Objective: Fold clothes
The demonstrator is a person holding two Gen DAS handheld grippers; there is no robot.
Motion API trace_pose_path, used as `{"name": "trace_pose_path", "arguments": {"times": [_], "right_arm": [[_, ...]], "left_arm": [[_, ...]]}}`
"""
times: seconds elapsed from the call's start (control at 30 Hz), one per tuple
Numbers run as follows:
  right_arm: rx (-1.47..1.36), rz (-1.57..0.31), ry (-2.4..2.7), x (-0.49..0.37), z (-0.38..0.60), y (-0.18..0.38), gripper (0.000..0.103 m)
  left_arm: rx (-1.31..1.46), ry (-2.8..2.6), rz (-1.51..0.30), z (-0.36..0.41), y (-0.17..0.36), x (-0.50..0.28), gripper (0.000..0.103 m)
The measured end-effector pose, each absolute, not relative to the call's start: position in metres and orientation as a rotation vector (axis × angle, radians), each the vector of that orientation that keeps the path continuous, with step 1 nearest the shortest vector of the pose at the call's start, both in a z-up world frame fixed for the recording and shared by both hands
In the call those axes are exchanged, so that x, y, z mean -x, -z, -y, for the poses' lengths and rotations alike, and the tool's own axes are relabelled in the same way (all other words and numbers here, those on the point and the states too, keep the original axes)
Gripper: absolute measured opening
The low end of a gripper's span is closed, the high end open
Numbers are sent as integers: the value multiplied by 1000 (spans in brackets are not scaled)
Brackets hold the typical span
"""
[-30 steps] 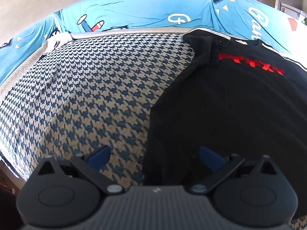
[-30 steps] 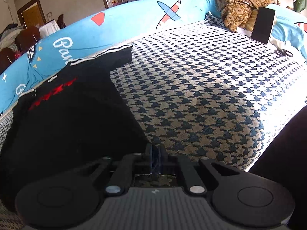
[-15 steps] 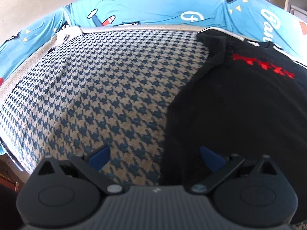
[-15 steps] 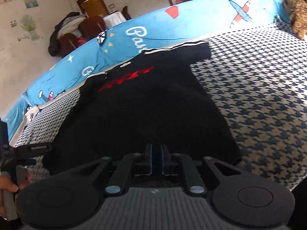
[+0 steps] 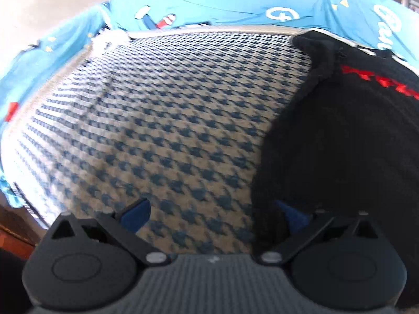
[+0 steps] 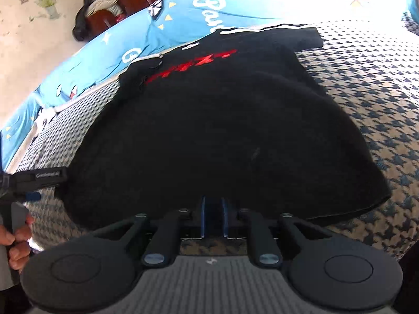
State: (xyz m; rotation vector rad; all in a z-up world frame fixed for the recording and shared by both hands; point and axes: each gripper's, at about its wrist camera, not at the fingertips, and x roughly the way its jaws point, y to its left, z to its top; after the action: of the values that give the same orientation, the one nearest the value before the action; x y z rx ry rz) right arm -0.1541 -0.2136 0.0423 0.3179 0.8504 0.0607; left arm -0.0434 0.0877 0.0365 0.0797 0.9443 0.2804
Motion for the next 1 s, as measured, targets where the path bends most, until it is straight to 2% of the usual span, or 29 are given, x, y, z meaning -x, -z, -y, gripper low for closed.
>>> {"name": "trace_pose_path", "arguments": {"times": [0.23, 0.37, 0.63, 0.73, 0.93, 1.0], "right_arm": [[-261, -833, -135, 156, 199, -43, 17], [-237, -800, -250, 158, 186, -48, 17], [-132, -762, -459, 146, 134, -56, 19], [-95, -755, -516, 143, 112, -56, 25], [8, -728, -562, 140, 72, -53, 27], [66, -712, -559, 138, 59, -50, 35]], "left_arm": [[-43, -283, -948, -95, -41, 42, 103], [32, -238, -926, -102, -56, 41, 103], [6, -166, -877, -103, -88, 30, 103], [-9, -151, -862, -105, -98, 25, 103], [-37, -120, -833, -110, -119, 14, 103], [-47, -110, -824, -111, -126, 11, 103]]}}
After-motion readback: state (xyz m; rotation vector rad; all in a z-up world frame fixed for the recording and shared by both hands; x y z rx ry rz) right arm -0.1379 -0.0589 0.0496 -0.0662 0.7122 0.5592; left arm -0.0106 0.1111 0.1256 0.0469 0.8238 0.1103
